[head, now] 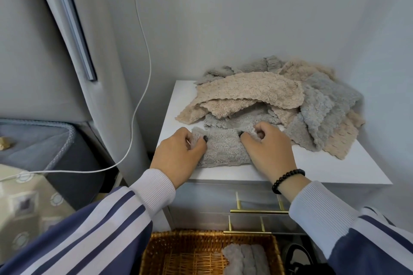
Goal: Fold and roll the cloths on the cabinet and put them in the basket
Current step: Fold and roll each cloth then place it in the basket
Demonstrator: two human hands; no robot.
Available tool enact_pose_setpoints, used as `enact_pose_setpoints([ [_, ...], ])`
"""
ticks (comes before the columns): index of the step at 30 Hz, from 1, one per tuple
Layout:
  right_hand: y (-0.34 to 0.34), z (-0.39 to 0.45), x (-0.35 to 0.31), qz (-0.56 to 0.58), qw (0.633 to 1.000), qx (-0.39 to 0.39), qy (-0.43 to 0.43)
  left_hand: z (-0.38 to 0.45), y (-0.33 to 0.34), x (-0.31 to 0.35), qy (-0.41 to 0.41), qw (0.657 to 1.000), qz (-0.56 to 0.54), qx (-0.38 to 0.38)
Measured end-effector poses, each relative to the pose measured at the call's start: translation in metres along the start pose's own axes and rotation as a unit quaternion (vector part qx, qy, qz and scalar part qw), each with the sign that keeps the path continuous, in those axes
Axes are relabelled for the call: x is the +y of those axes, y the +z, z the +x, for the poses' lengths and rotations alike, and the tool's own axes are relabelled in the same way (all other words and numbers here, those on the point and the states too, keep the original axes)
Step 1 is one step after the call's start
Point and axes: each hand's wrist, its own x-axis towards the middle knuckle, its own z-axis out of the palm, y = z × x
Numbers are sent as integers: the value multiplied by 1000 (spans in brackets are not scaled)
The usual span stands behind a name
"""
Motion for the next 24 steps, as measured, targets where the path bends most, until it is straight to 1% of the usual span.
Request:
enact_pose_setpoints([
  [2,3,2,0,-11,1000,13,-5,0,-1,4,-8,1000,2,-3],
  [3,5,2,-1,-19,1000,17,-12,0,-2,5,12,1000,20,9],
  [4,7,1,-1,-34,999,27,-32,2,-1,3,51,997,49,33],
  [5,9,0,-2,-64,994,51,-76,3,-1,2,102,990,81,62],
  [6,11,0,-2,-103,982,79,-140,6,0,0,165,977,108,80],
  [8,17,-2,-1,-164,938,124,-280,10,3,-2,284,945,151,59],
  [9,20,-3,0,-175,918,125,-334,11,5,-4,322,931,171,34],
  [10,22,-4,2,-174,905,113,-370,9,7,-7,336,923,187,9],
  [11,23,-5,3,-167,903,96,-385,8,8,-9,336,921,198,-6],
  [14,23,-7,9,-159,915,39,-369,5,4,-15,333,923,191,-30],
  [17,14,-12,12,-158,926,-34,-342,0,-4,-19,322,928,172,-81],
  [19,8,-17,11,-187,920,-75,-337,-5,-3,-23,326,917,212,-90],
  [21,3,-24,10,-244,903,-104,-339,-10,-1,-26,329,908,244,-92],
  [24,1,-29,13,-286,896,-149,-307,-10,-2,-29,346,889,286,-87],
])
